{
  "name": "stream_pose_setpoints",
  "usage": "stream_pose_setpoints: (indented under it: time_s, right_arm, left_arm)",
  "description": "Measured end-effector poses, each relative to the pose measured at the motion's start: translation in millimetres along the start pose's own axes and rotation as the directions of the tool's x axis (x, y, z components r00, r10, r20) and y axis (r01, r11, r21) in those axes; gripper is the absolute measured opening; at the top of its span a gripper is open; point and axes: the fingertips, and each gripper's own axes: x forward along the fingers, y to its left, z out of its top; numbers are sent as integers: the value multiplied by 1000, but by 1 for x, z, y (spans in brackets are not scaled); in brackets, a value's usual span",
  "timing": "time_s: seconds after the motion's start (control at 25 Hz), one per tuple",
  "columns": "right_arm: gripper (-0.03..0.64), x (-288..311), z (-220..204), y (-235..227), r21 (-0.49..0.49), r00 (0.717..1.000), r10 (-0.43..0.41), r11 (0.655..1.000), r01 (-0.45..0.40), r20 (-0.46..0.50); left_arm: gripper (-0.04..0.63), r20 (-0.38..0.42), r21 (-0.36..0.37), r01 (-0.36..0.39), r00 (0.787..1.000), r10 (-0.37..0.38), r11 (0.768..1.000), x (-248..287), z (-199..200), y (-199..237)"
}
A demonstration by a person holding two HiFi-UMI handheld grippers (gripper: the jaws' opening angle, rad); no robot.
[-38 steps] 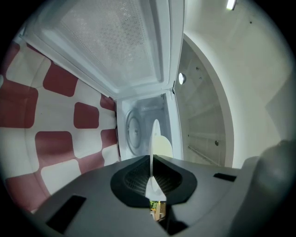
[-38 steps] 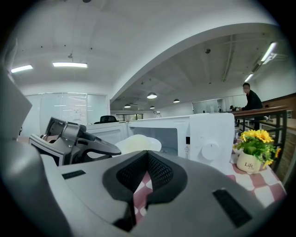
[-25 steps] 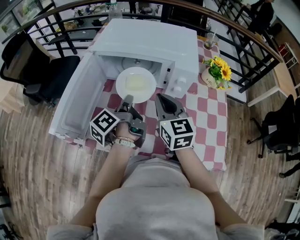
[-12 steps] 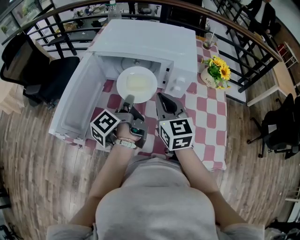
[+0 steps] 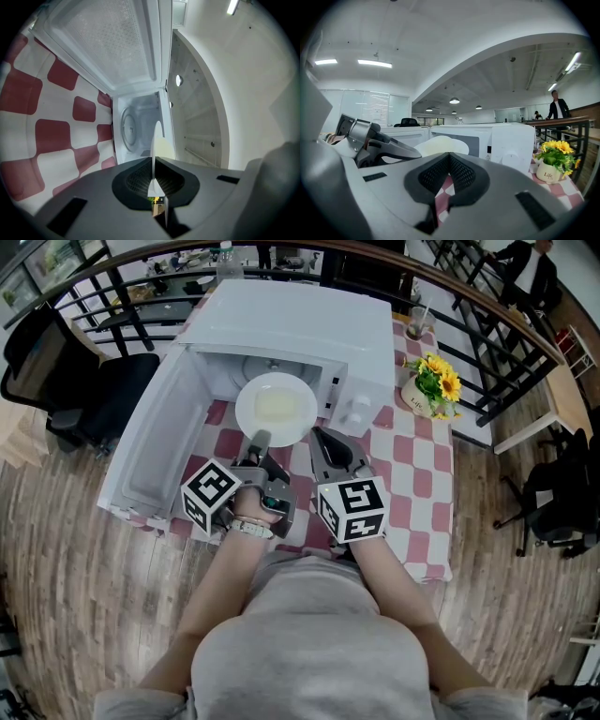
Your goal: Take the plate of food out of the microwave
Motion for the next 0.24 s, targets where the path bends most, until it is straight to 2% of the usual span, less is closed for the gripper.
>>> stream_pose_setpoints:
  time_s: [0.24]
  right_arm:
    - [23, -2, 1, -1, 0, 1000, -1, 1000, 1, 2]
  left_arm:
    - [14, 1, -9, 5, 1000, -5, 1000, 0, -1, -1]
